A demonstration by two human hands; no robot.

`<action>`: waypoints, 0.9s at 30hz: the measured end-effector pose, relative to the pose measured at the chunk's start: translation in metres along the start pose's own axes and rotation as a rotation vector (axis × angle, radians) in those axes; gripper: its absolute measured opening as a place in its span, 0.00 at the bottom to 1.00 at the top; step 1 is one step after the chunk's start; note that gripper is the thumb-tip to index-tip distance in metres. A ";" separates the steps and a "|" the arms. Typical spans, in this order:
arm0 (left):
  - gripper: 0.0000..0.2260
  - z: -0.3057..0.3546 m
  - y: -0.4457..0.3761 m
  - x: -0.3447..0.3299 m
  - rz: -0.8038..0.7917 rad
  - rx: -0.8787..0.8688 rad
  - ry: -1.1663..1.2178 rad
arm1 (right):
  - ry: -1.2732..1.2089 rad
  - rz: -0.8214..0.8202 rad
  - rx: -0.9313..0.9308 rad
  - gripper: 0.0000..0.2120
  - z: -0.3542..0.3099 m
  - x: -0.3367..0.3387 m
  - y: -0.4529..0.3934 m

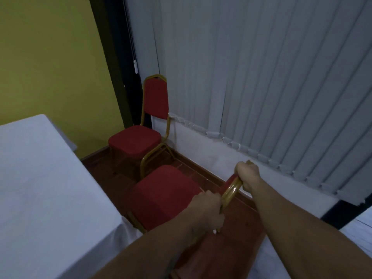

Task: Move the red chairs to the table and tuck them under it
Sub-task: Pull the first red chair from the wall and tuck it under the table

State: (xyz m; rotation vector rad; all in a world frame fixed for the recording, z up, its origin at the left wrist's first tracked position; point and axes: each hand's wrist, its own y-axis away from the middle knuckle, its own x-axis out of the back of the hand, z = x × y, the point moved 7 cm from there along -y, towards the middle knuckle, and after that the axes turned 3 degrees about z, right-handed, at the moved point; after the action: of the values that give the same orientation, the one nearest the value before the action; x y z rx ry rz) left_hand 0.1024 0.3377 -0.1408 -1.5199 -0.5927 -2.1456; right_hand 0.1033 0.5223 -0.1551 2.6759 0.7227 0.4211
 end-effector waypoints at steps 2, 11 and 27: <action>0.18 -0.009 -0.004 0.004 0.018 0.024 0.083 | -0.009 -0.015 0.015 0.28 -0.006 0.000 -0.002; 0.24 -0.030 -0.021 0.001 -0.025 0.099 0.162 | 0.031 -0.044 0.038 0.19 -0.010 -0.017 -0.017; 0.21 -0.072 -0.135 0.026 0.128 0.381 0.191 | 0.133 -0.331 0.167 0.16 -0.084 -0.119 -0.141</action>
State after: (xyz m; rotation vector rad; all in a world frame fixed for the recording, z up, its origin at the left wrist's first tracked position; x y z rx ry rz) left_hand -0.0383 0.4023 -0.1502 -1.1049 -0.7630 -1.9189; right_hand -0.0855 0.5946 -0.1579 2.6249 1.2678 0.4704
